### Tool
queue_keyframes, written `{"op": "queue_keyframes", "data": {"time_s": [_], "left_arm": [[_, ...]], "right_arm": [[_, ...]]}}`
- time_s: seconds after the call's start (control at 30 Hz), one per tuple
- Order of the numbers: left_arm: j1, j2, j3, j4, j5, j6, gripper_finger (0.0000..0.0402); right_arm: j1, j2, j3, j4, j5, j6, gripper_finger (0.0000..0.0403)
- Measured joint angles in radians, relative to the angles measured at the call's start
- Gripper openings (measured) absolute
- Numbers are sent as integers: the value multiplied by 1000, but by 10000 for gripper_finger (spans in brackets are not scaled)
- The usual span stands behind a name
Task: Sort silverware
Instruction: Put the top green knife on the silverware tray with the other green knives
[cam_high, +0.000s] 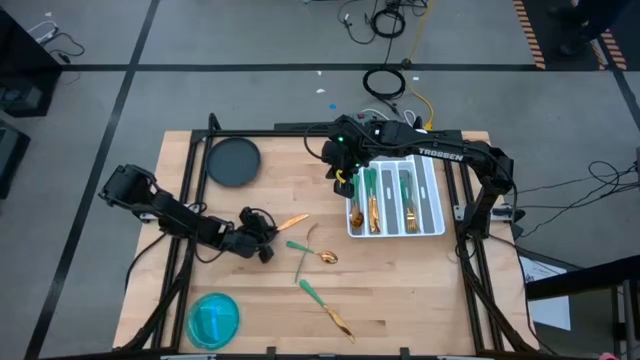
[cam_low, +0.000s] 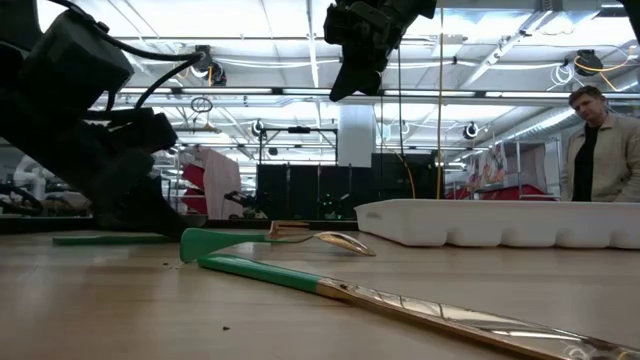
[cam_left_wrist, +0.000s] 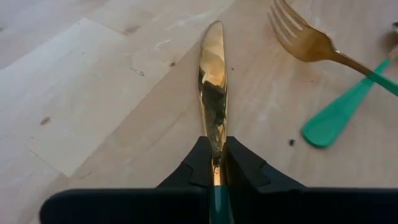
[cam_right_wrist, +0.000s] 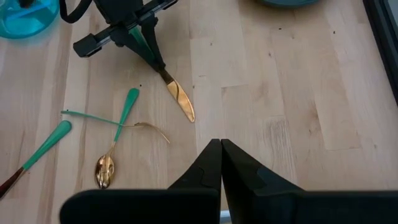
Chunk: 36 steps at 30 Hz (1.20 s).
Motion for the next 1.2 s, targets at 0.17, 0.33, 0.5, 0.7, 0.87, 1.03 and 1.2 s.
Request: {"op": "queue_keyframes", "data": {"time_s": [0.17,0.33,0.5,0.7,0.87,1.03,1.2], "left_arm": [[1,-31,0,-3,24,0,26],[20,-49,11,-4,33,18,26],[44,-51,34,4,17,58,26],[64,-51,42,7,7,66,26],[78,-52,82,9,1,117,26],[121,-52,127,9,29,210,26],[179,-53,174,9,106,303,26]], "right_arm": [[0,0,0,0,0,-1,0],[0,0,0,0,0,-2,0],[0,0,0,2,0,-6,0],[-5,0,0,2,-1,-26,0],[-36,0,0,-4,4,-28,0],[-82,-20,0,-43,9,-35,0],[-100,-73,0,-95,86,-54,0]]}}
